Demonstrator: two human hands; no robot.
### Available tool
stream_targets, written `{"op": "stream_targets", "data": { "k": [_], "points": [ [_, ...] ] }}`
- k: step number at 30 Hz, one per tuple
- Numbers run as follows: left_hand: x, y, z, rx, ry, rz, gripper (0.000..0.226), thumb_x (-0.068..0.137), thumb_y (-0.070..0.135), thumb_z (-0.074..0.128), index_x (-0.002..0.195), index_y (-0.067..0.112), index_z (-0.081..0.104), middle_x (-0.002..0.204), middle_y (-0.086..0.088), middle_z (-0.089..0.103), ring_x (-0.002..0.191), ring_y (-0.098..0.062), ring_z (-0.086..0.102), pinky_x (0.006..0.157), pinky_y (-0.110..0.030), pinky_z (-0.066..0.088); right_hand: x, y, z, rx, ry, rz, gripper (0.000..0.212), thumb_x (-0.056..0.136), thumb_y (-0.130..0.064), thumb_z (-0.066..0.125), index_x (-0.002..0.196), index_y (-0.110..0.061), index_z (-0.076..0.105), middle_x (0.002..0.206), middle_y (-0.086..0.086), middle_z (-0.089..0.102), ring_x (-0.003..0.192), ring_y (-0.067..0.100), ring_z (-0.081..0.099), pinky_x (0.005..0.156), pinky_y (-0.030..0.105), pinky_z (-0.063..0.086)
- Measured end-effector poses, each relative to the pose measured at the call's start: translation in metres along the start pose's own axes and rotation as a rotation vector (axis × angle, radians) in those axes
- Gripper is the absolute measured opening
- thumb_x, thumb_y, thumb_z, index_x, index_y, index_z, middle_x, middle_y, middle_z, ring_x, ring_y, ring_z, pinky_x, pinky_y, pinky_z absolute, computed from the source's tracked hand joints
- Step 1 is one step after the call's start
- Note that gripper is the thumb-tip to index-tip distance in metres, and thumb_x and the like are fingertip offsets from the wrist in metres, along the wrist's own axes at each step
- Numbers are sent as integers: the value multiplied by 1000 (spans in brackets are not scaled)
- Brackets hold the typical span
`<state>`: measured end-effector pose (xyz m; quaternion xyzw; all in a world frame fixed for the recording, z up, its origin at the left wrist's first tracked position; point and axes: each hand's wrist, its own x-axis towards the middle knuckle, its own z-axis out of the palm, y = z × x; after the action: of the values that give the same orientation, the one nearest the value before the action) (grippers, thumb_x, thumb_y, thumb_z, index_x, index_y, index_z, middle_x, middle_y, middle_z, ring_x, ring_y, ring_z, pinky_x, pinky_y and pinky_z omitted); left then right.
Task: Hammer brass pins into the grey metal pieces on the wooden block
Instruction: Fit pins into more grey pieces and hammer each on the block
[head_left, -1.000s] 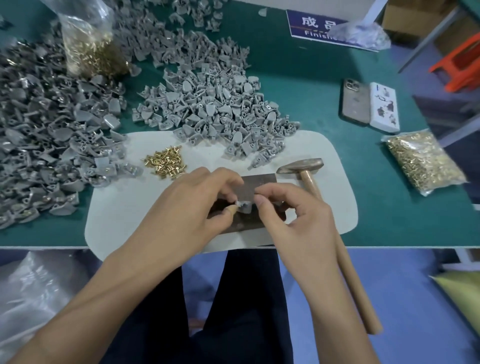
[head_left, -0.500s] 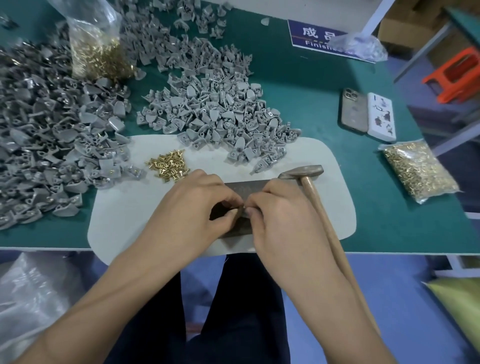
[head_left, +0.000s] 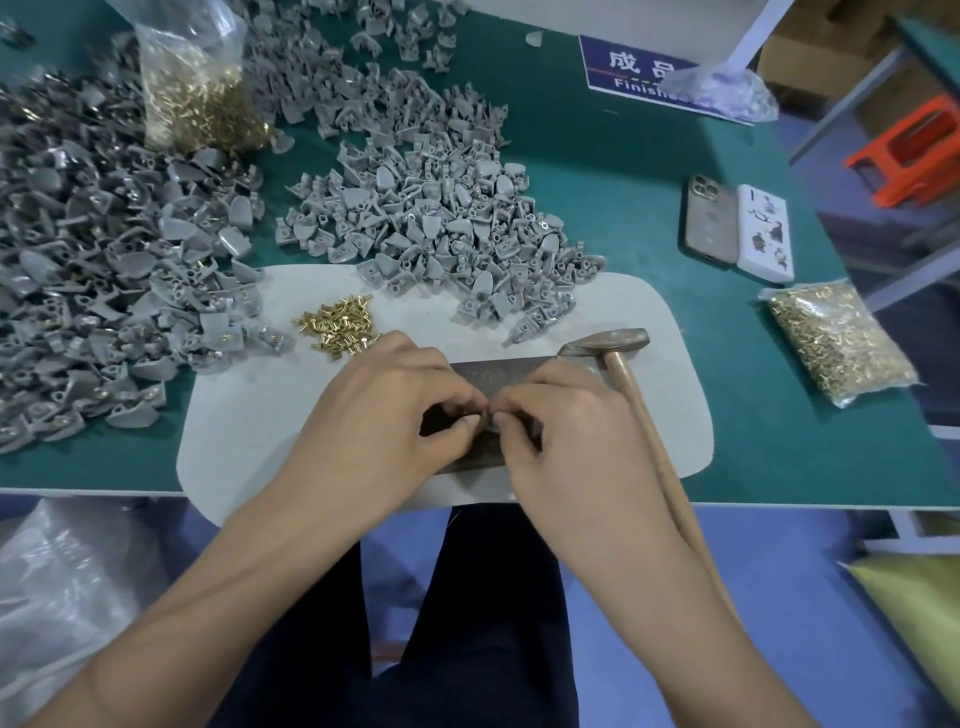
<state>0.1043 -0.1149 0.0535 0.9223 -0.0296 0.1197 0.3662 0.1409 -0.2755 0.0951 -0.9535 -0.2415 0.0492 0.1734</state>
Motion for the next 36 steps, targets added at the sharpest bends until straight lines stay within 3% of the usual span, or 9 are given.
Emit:
{"op": "stream_targets", "data": {
  "k": [4, 14, 18, 20, 22, 26, 30, 34, 36],
  "points": [
    [0, 2, -1, -5, 0, 0, 10, 79, 20, 81, 85, 26, 79, 73, 12, 62, 78, -15, 48, 72, -33, 42, -2, 5, 5, 125, 58, 5, 13, 89, -11, 67, 83, -20, 76, 83, -5, 58, 78, 16, 57, 77, 40, 47],
    [-4, -2, 3, -4, 10, 5, 15, 78, 15, 83, 89, 24, 79, 80, 10, 66, 82, -16, 50, 74, -37, 45, 0, -3, 2, -73, -13, -47, 17, 97, -18, 57, 95, -20, 74, 93, -3, 55, 100, 21, 52, 80, 40, 44],
    [-3, 1, 2, 45, 34, 26, 11, 76, 16, 83, 84, 23, 78, 77, 11, 66, 78, -18, 51, 71, -40, 47, -2, 9, 6, 154, 68, -28, 11, 93, -19, 67, 96, -23, 77, 92, -4, 63, 91, 15, 58, 79, 34, 47],
    [-3, 3, 2, 50, 42, 23, 10, 77, 18, 82, 82, 24, 77, 76, 11, 65, 77, -19, 51, 70, -40, 47, -4, 28, 6, 354, 215, 62, 13, 93, -27, 71, 105, -27, 76, 98, -7, 66, 91, 10, 60, 82, 25, 48],
    [-4, 4, 3, 56, 46, 10, 7, 79, 22, 81, 82, 26, 77, 76, 12, 65, 78, -19, 51, 70, -40, 47, -2, 54, 9, 229, 371, 231, 23, 96, -36, 67, 116, -25, 68, 109, 0, 62, 100, 20, 59, 88, 33, 48],
    [-5, 6, 7, 98, 71, -21, 5, 81, 26, 78, 82, 30, 75, 77, 14, 63, 80, -18, 50, 72, -39, 45, 1, 93, 25, -148, 129, 471, 35, 102, -31, 58, 128, -8, 53, 122, 19, 53, 111, 41, 49, 87, 47, 40],
    [-6, 7, 10, 133, 111, -57, 4, 82, 30, 77, 82, 34, 75, 77, 16, 61, 81, -16, 48, 74, -38, 45, -1, 107, 17, -18, 125, 401, 22, 108, -28, 43, 119, -13, 54, 111, 6, 51, 87, 31, 52, 68, 40, 39],
    [-7, 7, 11, 142, 122, -75, 4, 82, 30, 77, 83, 34, 75, 76, 16, 61, 81, -15, 45, 74, -39, 45, -21, 92, -11, 428, 161, 215, 20, 104, -40, 37, 96, -35, 55, 75, -4, 59, 56, 9, 48, 48, 26, 38],
    [-7, 7, 11, 143, 123, -68, 4, 82, 30, 78, 83, 34, 76, 76, 16, 62, 81, -16, 47, 72, -38, 45, -34, 79, -20, 477, 83, 90, 23, 102, -51, 36, 100, -39, 55, 70, -8, 55, 54, 9, 44, 49, 26, 38]
  ]
}}
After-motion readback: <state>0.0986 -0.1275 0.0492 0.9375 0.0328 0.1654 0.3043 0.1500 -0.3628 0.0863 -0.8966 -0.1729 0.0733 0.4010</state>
